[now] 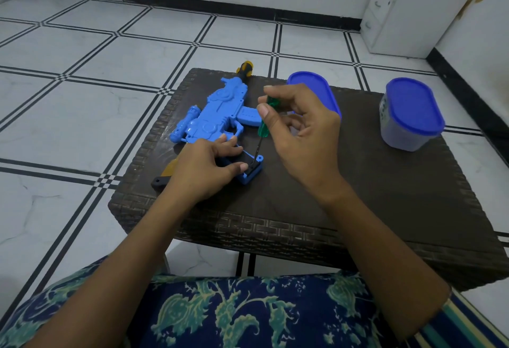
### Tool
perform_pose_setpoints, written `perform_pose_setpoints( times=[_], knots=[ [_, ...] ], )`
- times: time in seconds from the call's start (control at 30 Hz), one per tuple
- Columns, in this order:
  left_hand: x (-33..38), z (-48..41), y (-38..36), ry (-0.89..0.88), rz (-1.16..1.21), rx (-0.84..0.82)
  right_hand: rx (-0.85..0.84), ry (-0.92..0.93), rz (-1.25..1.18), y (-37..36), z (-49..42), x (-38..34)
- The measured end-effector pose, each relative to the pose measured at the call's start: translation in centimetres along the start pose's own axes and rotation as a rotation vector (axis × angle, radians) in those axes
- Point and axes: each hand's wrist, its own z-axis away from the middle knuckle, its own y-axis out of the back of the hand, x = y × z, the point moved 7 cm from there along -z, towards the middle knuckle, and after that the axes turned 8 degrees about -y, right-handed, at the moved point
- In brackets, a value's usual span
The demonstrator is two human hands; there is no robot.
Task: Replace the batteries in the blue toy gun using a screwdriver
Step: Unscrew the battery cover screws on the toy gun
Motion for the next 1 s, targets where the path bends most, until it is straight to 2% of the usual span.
perform_pose_setpoints(
  times=[0.47, 0.83, 0.9, 1.0],
  knots=[
    [-0.26, -0.11, -0.06, -0.003, 0.008, 0.011, 0.008, -0.017, -0.019, -0.14, 0.05, 0.37],
    [-0.39, -0.12, -0.14, -0.002, 0.007, 0.02, 0.082, 0.032, 0.095, 0.34, -0.1, -0.32],
    [-0.38, -0.12, -0.14, 0.0, 0.007, 0.02, 0.052, -0.005, 0.066, 0.32, -0.29, -0.04],
    [-0.49, -0.13, -0.16, 0.003, 0.006, 0.016, -0.088, -0.091, -0.055, -0.53, -0.48, 0.53]
  ],
)
